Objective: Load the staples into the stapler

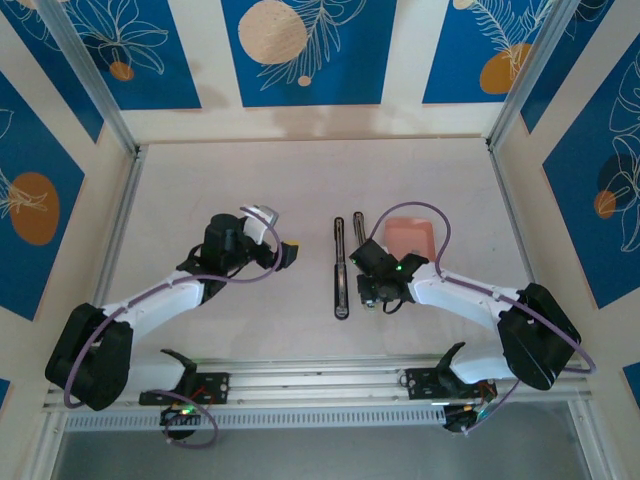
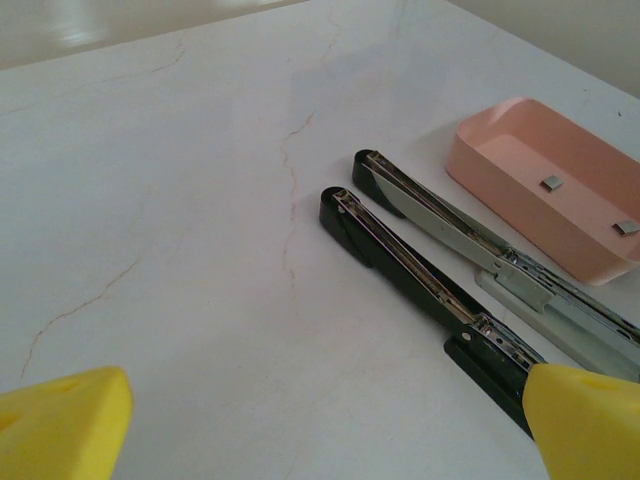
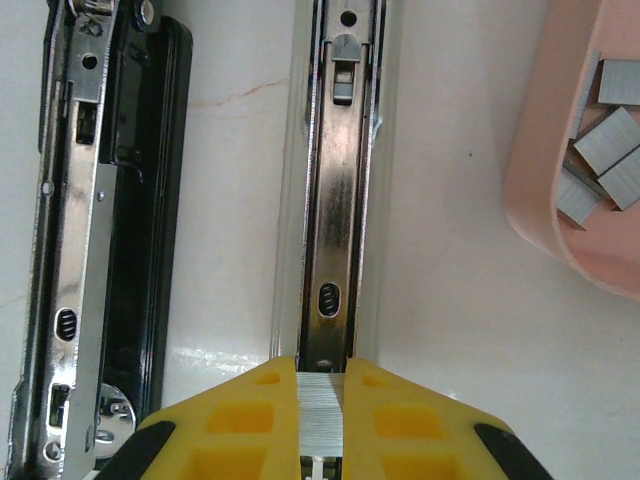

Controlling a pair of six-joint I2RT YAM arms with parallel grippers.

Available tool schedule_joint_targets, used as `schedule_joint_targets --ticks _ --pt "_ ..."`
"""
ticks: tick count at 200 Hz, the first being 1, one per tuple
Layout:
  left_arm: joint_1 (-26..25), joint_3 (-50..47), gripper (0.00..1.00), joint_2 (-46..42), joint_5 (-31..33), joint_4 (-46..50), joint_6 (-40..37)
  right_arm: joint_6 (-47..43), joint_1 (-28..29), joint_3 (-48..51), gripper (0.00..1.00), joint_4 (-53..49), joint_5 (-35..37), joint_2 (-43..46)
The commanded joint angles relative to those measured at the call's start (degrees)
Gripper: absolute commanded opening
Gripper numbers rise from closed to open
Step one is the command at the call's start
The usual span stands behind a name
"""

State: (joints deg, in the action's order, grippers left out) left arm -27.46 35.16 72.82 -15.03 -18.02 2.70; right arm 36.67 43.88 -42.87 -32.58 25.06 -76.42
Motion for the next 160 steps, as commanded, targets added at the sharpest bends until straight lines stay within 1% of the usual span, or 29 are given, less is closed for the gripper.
schedule_joint_targets --ticks 1,160 --pt "-0.3 -0.4 1.00 0.2 -1.3 -1.6 0.4 1.5 0.3 0.8 0.14 -0.7 -0.9 -0.7" --pt "-0.4 -0.3 1.00 0.5 -1.6 -2.0 0.6 3.2 2.2 0.3 0.14 -2.5 -0.6 -1.4"
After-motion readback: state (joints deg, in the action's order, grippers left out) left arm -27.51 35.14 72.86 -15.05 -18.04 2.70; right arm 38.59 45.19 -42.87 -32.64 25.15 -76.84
